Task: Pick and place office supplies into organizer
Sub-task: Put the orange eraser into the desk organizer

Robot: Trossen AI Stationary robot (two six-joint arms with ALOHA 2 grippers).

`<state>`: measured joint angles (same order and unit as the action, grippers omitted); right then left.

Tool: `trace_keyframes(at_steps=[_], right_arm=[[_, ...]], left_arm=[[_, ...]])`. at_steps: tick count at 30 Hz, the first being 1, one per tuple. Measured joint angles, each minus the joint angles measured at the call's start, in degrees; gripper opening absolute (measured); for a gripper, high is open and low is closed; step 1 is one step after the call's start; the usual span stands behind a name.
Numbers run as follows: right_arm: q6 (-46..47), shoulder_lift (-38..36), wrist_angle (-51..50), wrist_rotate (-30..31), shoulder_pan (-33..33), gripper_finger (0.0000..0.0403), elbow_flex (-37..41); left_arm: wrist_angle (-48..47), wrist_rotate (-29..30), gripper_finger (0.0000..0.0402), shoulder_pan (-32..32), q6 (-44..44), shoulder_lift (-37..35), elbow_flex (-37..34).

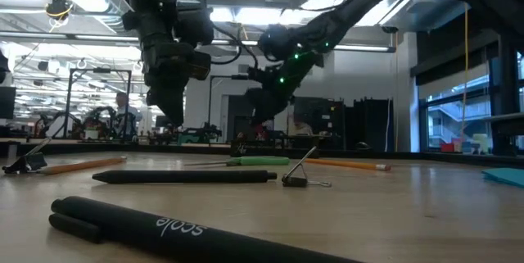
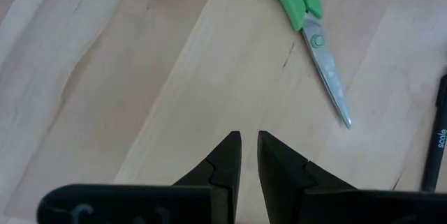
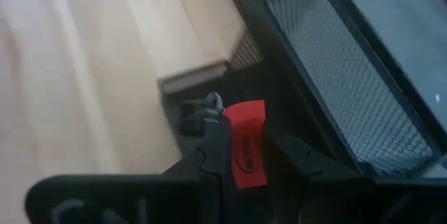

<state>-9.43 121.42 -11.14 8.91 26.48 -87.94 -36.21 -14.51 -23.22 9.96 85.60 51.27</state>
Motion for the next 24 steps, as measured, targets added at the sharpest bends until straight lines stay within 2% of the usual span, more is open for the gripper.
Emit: trace_keyframes(at_steps=[15, 24], right_arm=[[1.5, 1.1, -0.7, -5.6, 1.6, 0.0071, -0.1], [0.1, 1.1, 1.3, -5.6, 2.0, 0.0071, -0.1]], left_arm=[[0.2, 0.1, 0.0043, 0.3, -0.2, 0.0, 0.0], [0.2, 0.2, 0.0043, 0.3, -0.1, 0.0, 0.0]])
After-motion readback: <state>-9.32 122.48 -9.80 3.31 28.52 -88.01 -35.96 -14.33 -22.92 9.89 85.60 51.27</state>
